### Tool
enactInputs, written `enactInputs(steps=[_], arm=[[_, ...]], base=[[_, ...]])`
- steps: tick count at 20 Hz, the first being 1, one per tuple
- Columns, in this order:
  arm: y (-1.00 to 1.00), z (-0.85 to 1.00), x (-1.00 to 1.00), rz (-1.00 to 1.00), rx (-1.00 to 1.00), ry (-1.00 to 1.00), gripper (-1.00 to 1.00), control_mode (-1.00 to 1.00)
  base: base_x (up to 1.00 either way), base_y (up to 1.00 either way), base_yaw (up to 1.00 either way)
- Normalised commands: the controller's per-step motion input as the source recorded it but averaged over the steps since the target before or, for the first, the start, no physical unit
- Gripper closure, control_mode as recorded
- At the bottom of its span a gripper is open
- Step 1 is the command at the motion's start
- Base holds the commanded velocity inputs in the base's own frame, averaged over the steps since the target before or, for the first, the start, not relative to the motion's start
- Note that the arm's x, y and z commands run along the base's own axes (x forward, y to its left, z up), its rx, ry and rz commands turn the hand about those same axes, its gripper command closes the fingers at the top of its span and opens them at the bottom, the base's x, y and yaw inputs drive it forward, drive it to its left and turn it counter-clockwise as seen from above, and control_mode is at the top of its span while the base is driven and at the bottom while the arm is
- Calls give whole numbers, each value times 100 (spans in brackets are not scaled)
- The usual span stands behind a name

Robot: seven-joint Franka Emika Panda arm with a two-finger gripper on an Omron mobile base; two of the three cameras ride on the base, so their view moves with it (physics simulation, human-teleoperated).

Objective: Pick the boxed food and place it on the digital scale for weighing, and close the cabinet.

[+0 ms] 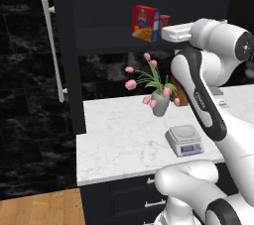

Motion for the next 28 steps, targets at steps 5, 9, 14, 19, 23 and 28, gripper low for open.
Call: enactInputs(steps=[5, 9, 14, 19, 23, 28], arm=[[0, 0, 62, 0, 0, 7, -100, -100], [1, 0, 57, 0, 0, 10, -100, -100], [0, 0, 52, 0, 0, 4, -100, -100], [0, 0, 43, 0, 0, 0, -100, -100], [1, 0, 48, 0, 0, 0, -100, -100], [2, 0, 30, 0, 0, 0, -100, -100]], base=[[0, 0, 0], [0, 0, 0], [0, 0, 0], [0, 0, 0], [0, 0, 0], [0, 0, 0]])
